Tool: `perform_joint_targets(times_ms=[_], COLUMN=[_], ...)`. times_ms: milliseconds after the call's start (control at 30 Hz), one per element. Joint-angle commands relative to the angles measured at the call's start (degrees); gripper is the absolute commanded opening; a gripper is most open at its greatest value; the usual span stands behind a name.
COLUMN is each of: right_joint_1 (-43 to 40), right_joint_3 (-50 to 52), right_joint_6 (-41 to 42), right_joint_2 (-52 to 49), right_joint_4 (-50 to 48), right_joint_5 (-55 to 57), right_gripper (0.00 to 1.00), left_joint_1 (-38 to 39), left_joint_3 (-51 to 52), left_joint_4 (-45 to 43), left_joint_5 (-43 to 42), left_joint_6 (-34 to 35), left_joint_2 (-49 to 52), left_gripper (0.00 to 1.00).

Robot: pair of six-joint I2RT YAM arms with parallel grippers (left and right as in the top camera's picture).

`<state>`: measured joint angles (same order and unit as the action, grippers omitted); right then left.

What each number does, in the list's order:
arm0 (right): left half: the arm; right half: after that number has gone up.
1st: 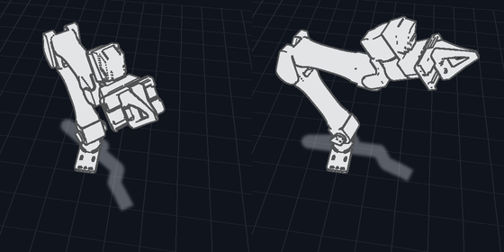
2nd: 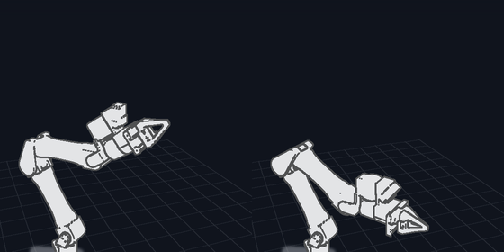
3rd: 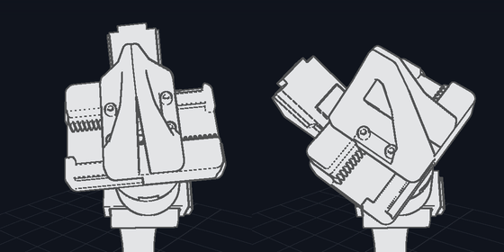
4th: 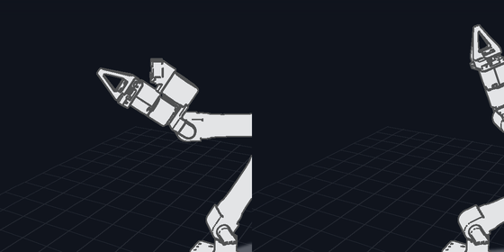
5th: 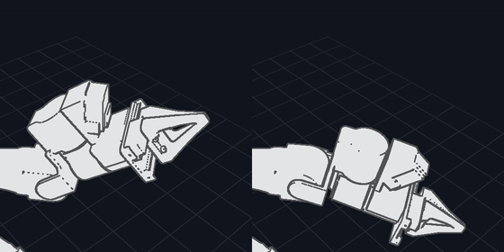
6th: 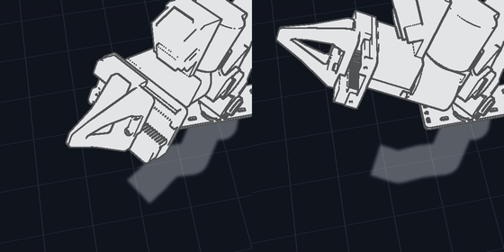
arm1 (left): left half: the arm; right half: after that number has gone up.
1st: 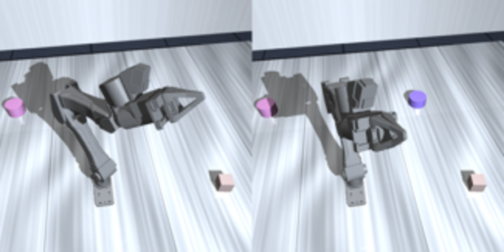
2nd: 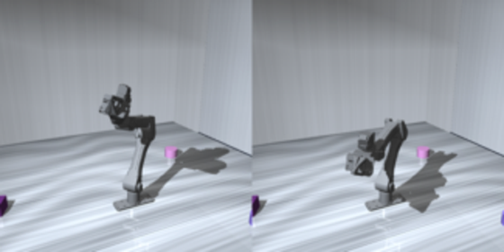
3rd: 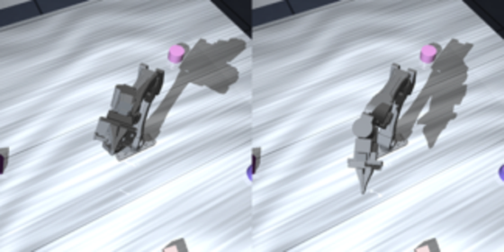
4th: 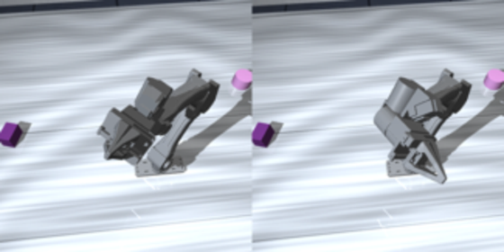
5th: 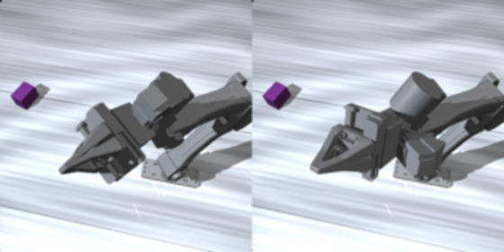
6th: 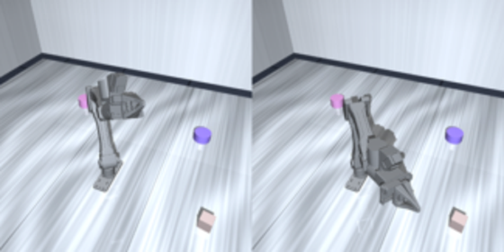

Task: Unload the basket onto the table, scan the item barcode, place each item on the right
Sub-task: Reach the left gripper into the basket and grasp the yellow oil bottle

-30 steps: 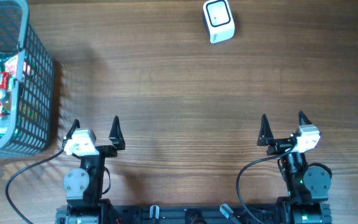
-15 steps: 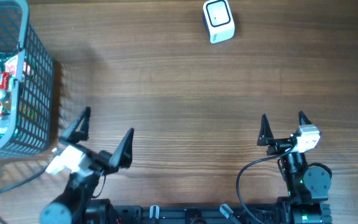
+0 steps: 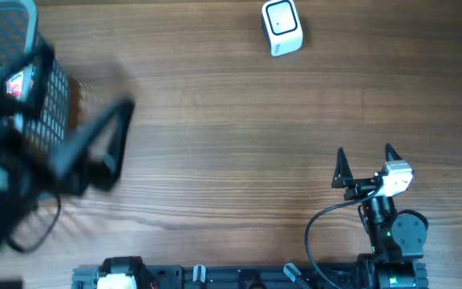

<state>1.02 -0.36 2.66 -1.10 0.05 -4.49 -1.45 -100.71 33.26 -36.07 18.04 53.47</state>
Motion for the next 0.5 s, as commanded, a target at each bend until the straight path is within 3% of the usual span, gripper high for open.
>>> perform_joint_targets(times_ms=[0,133,300,333,400,467], right_joint_1=[-0.1,-0.1,-0.1,-0.1,-0.1,-0.1], right_joint_3=[0.1,0.1,0.1,0.1,0.1,0.1], right_joint_6=[-0.8,-0.8,-0.8,-0.8,-0.8,-0.8], right_joint_2=[0.3,0.3,0.3,0.3,0.3,0.3], right_joint_4=[-0.2,-0.2,-0.2,-0.2,-0.2,-0.2], right_joint_5=[-0.5,-0.5,-0.5,-0.5,-0.5,-0.5], right_gripper=[1.00,1.00,1.00,1.00,1.00,1.00], left_joint_1=[0.1,0.1,0.1,0.1,0.1,0.1], left_joint_3=[-13.1,-13.5,-13.5,-13.5,-13.5,-13.5], left_joint_4=[14.1,22.1,27.0,27.3,28.7,31.0], left_joint_5=[-3.3,-4.6,-4.6,-4.5,-4.4,-4.4], left_joint_6=[-2.7,-2.6,-2.6,-2.6,-2.7,-2.7], left_joint_2=[16.1,26.5,31.8,32.0,32.2,32.2], left_gripper=[1.00,1.00,1.00,0.93,0.06,0.04])
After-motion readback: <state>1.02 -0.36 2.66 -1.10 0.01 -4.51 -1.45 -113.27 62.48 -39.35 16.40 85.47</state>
